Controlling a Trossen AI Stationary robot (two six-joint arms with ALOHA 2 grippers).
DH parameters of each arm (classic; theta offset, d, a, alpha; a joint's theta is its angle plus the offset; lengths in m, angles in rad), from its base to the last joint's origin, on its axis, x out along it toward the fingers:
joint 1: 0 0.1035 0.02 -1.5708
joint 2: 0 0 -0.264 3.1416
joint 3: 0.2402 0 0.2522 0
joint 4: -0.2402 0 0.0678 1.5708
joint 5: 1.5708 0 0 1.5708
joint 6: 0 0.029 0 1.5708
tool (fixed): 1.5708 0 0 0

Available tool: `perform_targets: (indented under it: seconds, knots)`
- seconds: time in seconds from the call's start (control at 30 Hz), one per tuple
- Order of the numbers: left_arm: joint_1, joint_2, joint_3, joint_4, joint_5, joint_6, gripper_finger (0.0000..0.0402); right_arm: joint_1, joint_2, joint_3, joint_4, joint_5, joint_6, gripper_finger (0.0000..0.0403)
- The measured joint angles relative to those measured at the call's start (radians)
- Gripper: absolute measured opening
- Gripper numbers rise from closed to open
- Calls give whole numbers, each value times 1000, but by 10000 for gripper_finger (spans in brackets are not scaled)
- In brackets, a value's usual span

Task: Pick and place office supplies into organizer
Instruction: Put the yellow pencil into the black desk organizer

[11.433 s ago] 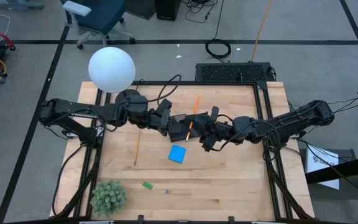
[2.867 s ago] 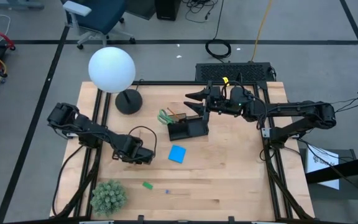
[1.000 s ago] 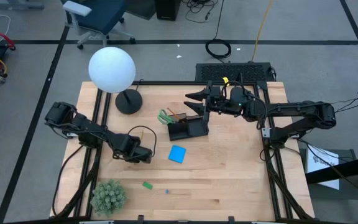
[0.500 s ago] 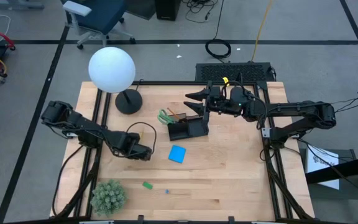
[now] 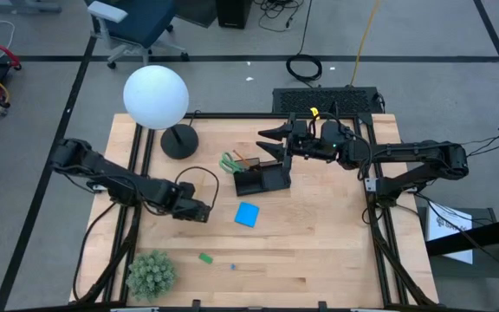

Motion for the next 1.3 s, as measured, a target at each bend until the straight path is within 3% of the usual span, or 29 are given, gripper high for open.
perform_targets:
  seconds: [0.77,1.03,1.3]
  knots:
    - [3,-282,0,4,-134,156,0,0,0,0,14,0,29,145]
    - [3,-381,1,62,-121,197,0,0,0,0,46,0,194,146]
    - [4,-432,1,165,-113,219,0,0,-1,0,66,3,191,143]
